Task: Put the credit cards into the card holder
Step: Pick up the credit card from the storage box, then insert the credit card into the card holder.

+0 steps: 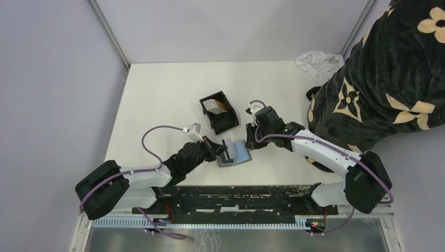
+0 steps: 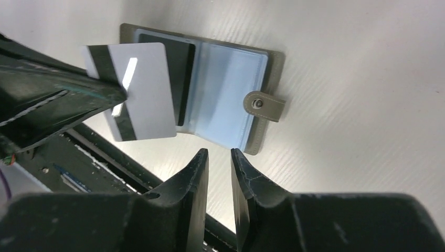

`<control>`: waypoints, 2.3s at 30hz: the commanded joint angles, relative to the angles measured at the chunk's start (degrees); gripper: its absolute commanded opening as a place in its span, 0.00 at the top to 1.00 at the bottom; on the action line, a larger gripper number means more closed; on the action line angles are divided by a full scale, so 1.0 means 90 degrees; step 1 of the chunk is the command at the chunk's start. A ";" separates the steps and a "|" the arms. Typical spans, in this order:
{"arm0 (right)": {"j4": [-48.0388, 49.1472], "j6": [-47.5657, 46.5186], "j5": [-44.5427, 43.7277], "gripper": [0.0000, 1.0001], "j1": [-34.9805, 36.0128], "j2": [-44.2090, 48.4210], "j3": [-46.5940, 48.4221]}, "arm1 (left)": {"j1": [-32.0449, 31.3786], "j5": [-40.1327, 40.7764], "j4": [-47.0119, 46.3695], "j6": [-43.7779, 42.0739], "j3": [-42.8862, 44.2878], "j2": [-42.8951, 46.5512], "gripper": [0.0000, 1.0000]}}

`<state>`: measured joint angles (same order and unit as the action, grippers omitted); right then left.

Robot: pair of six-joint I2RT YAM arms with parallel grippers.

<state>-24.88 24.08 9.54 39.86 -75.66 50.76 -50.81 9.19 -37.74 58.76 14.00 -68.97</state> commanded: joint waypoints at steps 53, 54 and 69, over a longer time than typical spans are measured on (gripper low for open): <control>0.0631 -0.0075 -0.1490 0.60 -0.0108 -0.1109 0.0138 | -0.0314 0.0673 0.0843 0.1584 0.0466 -0.0760 0.97; 0.0635 -0.0071 -0.1493 0.60 -0.0112 -0.1119 0.0135 | -0.0315 0.0677 0.0843 0.1585 0.0462 -0.0764 0.97; 0.0656 -0.0069 -0.1504 0.60 -0.0109 -0.1165 0.0134 | -0.0319 0.0727 0.0892 0.1520 0.0520 -0.0922 0.97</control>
<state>-20.60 23.90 -3.51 38.98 -86.37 51.55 -53.39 13.69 -27.59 70.06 18.35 -76.38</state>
